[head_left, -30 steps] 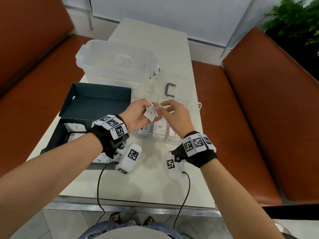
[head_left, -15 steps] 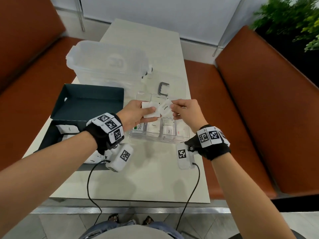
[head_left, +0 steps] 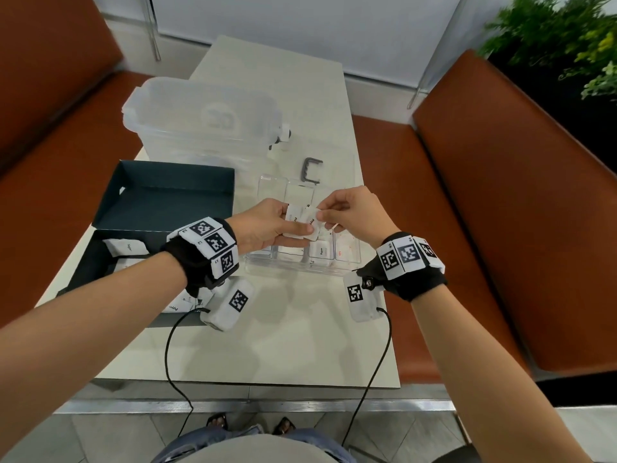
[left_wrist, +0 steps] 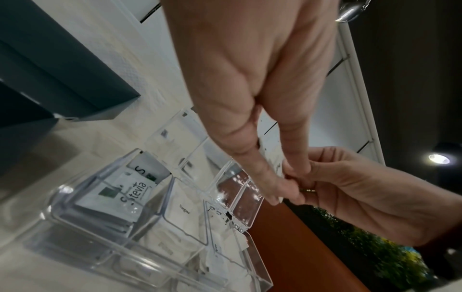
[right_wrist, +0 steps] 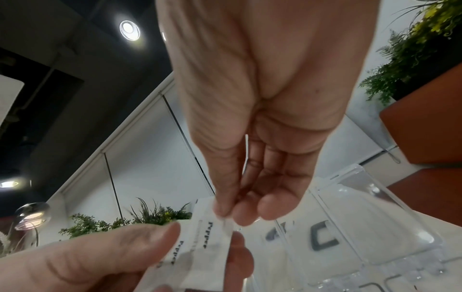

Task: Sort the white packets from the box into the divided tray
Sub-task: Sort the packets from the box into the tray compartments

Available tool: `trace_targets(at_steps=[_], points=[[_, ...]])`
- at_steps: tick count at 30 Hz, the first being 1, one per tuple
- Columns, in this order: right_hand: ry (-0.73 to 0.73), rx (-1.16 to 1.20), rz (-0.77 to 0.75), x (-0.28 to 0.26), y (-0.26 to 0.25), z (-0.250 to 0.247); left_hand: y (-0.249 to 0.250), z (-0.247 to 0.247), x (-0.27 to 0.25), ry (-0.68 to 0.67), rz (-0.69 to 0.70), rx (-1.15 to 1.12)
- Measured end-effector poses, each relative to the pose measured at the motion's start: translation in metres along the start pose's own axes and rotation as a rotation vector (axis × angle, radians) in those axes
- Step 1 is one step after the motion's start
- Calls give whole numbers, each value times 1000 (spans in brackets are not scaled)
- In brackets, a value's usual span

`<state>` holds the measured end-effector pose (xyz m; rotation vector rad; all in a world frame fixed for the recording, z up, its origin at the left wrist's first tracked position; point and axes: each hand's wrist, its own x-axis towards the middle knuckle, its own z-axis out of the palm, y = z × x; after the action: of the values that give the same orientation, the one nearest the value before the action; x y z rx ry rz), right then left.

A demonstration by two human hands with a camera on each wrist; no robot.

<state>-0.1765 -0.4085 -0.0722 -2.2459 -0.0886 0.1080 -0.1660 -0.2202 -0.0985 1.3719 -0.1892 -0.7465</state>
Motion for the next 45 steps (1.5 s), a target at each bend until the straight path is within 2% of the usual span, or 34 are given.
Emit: trace_targets(at_steps=[9, 14, 22, 24, 27, 30, 32, 38, 45], points=[[-6, 111, 3, -5, 2, 11, -6, 10, 3, -46, -12, 114], [-1, 29, -19, -6, 4, 13, -10, 17, 6, -55, -18, 156], [-4, -89, -57, 1, -2, -1, 1, 31, 14, 47, -42, 115], [68, -94, -67, 6, -1, -11, 6, 30, 17, 100, -22, 152], [181, -151, -60, 11, 8, -22, 8, 20, 22, 223, -1, 352], [88, -285, -2, 12, 23, -16, 2, 11, 22, 252, 33, 538], [21, -365, 36, 13, 33, -6, -3, 8, 21, 265, 40, 582], [-97, -417, 140, 25, 45, 16, -11, 6, 20, 287, 22, 535], [-172, -454, 145, 32, 49, 22, -17, 1, 15, 310, -6, 449]])
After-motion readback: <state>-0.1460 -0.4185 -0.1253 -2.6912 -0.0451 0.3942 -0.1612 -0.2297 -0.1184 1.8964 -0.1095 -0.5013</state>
